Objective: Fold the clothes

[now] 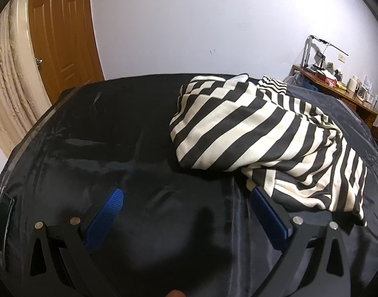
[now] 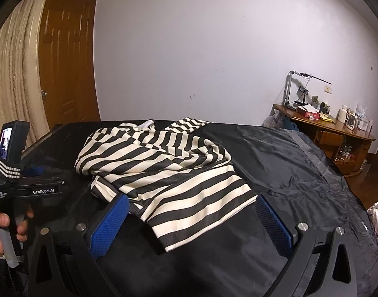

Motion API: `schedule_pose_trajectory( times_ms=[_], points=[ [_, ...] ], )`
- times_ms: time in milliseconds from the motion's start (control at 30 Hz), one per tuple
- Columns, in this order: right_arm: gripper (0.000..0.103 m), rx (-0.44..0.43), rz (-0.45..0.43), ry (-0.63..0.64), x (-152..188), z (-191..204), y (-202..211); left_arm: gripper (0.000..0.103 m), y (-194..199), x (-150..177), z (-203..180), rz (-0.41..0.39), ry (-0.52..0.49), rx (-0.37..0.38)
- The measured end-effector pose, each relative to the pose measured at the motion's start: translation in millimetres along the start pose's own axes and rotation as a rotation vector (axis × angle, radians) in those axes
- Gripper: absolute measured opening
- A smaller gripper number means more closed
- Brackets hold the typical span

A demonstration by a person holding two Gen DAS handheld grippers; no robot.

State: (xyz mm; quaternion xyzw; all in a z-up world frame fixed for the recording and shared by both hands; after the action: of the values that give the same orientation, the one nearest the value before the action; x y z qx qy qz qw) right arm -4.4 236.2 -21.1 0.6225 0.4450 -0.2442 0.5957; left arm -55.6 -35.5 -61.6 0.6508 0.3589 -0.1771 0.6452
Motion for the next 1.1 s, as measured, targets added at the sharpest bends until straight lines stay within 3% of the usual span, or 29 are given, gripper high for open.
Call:
schedule_pose_trajectory(
  times_ms=[333,733,1100],
  points=[
    [0.103,-0.024,0.042,-0.017,7,1,-12,0.103,-12,8,4,0.049,0.016,0.003],
    [0.103,0.015,0.152,-0.070,15,-12,-34,0.103,-24,20,13,0.099,0.037,-0.012],
    [0.103,0.025,0.196,-0.102,21,-19,-43,0.103,-32,30,20,0.164,0.054,-0.031]
  ],
)
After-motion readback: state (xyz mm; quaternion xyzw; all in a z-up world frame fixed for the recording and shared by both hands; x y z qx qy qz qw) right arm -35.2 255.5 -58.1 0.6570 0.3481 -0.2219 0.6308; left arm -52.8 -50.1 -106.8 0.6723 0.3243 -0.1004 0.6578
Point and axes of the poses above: each gripper's, at about its wrist camera, not at the fingertips, and y roughly against the way its jaws point, z to its left, x to its underside, the point moved 4 cm from there along -y, roughly the way its jaws point, and after that the axes turned 10 degrees about y, right-handed, at the moved point
